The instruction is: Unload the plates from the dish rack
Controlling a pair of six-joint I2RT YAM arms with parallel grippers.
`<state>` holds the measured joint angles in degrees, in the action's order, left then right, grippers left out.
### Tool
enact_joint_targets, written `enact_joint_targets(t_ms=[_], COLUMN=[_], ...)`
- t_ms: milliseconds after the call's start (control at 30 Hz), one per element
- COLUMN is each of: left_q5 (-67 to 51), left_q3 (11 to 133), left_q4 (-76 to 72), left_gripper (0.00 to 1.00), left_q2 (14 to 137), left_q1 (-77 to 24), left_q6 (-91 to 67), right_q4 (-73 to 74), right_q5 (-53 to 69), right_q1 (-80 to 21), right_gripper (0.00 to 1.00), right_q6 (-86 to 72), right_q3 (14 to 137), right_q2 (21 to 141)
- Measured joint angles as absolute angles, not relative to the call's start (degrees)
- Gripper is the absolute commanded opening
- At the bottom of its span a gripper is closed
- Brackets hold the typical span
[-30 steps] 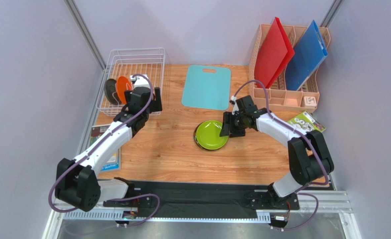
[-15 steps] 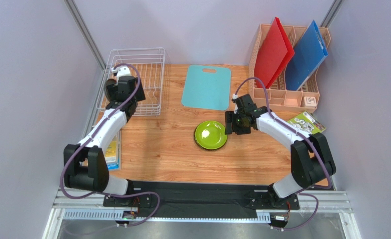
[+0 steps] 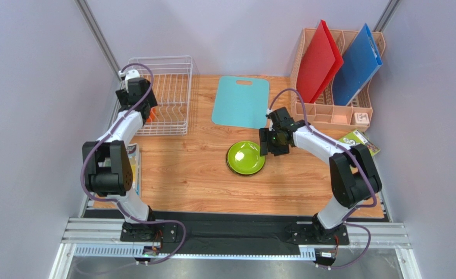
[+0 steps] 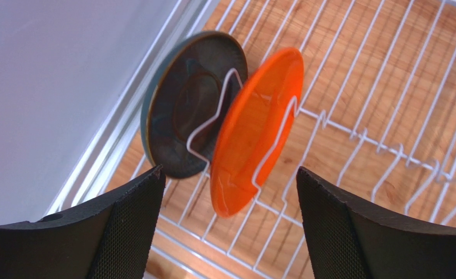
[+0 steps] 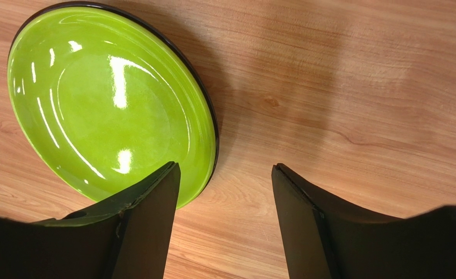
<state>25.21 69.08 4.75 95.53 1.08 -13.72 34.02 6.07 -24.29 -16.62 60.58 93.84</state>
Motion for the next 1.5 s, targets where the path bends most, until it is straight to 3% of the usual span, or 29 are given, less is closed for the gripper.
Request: enact_joint_targets(t_ms=[100,200,300,367,400,433,533,667,967,1500], left_q5=[24.3,23.3,22.2,21.5,21.3,21.0,20.6,20.7,18.8,15.8], left_q3=[71.5,73.3,74.1,74.3,74.3,74.3,74.3,74.3,70.6,64.8], left_q4=[3.9,3.7,3.6,3.6,3.6,3.6,3.4,3.9,3.1,1.1], left_gripper=[0.69,0.68,0.60,0.50,0.36,0.28,0.21,0.01,0.00,0.00], left_q2=[98.5,101.4,103.4,104.2,104.4,104.4,104.4,104.4,100.5,81.8], left_q1=[2.7,3.7,4.1,4.3,4.3,4.3,4.3,4.6,4.6,4.5], left_q6=[-13.5,-13.1,-13.1,-13.1,-13.2,-13.3,-13.0,-11.4,-8.9,-6.2], right_q4=[34.0,33.9,33.8,33.8,33.8,33.7,33.6,33.6,33.6,35.0], right_q5=[6.1,6.1,6.1,6.1,6.1,6.1,6.0,6.0,6.0,-0.6], right_q1=[-24.3,-24.3,-24.3,-24.3,-24.3,-24.3,-24.2,-24.2,-24.2,-24.2], right_gripper=[0.64,0.63,0.62,0.62,0.62,0.62,0.61,0.61,0.62,0.65], right_q6=[-16.4,-16.4,-16.2,-16.2,-16.2,-16.2,-16.2,-16.2,-16.2,-16.3], right_q3=[61.6,62.3,62.7,62.9,63.0,63.1,63.1,63.2,63.1,60.7], right_q2=[95.3,96.4,97.1,97.3,97.4,97.4,97.4,97.4,97.4,88.0])
